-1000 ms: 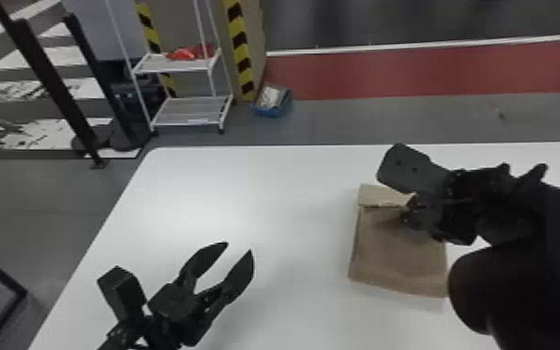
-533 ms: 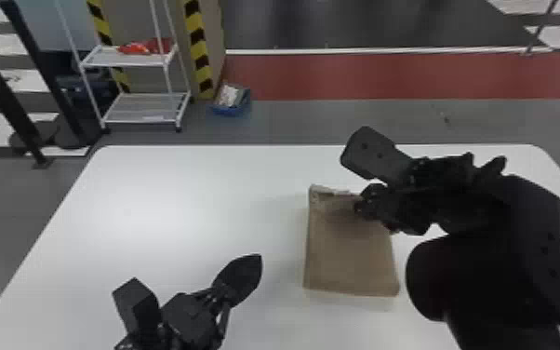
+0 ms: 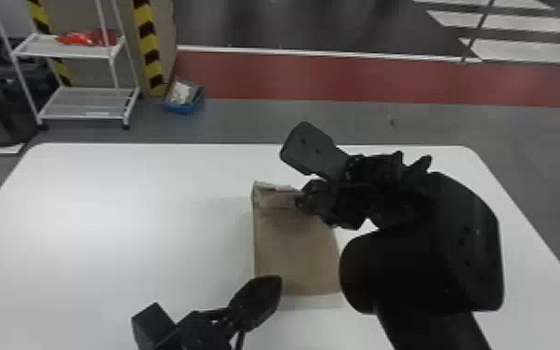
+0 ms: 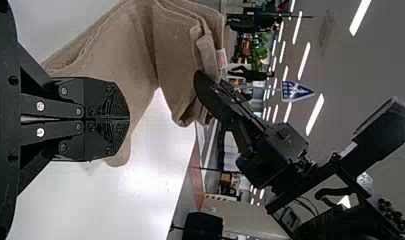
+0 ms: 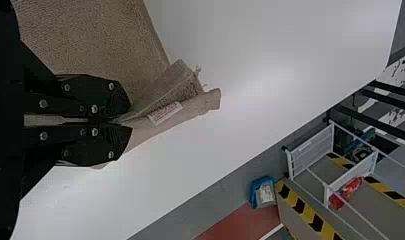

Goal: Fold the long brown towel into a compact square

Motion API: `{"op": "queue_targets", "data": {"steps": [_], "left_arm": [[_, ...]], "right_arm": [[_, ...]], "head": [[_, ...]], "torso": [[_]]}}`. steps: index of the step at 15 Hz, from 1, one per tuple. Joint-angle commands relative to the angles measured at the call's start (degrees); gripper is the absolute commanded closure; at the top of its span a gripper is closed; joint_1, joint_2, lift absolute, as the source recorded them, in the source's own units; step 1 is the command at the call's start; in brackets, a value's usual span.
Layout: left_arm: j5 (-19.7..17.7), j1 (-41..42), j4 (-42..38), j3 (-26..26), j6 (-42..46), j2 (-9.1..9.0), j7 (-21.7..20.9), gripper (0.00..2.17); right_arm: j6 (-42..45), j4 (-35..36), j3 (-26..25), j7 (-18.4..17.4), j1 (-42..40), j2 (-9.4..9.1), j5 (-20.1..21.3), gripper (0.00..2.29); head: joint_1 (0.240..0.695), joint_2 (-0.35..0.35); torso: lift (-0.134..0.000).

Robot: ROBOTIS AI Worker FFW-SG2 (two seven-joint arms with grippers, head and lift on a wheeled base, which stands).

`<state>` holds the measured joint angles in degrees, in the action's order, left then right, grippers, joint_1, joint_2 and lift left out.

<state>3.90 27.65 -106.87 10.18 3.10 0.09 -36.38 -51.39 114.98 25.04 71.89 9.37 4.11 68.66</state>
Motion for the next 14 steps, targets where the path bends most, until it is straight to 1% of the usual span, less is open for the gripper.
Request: {"op": "queue_targets", "data": {"steps": [1,3,5,8,9,12,14], "left_arm": [[2.95,-2.52,2.19,2.04,-0.95,-0.24,0.87,2.15],[4.36,-4.01,4.3,2.91,-1.83,-0.24,1.48,2.15],[5.68,-4.8,6.06,3.71,-1.83,-0.24,2.98,2.15],[5.94,-6.3,7.46,3.88,-1.83,-0.24,4.3,2.15],[6.21,-6.74,7.64,3.97,-2.0,-0.24,4.39,2.15],[6.82,-7.79,8.52,4.41,-3.76,-0.24,4.47,2.15],[7.17,-8.49,9.31,4.41,-4.46,-0.24,4.47,2.15]], "right_arm": [[-0.6,0.77,0.27,0.01,-1.02,-0.06,0.15,1.09],[-0.95,1.21,0.27,-0.08,-1.19,-0.06,0.07,1.09],[-1.31,1.65,0.27,-0.17,-1.19,-0.33,-0.11,1.09],[-1.48,2.18,0.62,0.01,-1.63,-0.06,-0.11,1.09],[-1.48,3.23,0.97,0.53,-2.07,0.64,-0.2,1.09],[-1.31,5.61,2.03,1.41,-4.36,3.63,-0.28,1.09],[-1.31,6.84,2.38,2.29,-5.41,5.3,-0.28,1.09]], "head": [[0.695,-0.103],[0.695,-0.121],[0.695,-0.13],[0.695,-0.136],[0.695,-0.135],[0.695,-0.135],[0.695,-0.144]], "torso": [[-0.125],[-0.125],[-0.125],[-0.125],[-0.125],[-0.125],[-0.125]]}}
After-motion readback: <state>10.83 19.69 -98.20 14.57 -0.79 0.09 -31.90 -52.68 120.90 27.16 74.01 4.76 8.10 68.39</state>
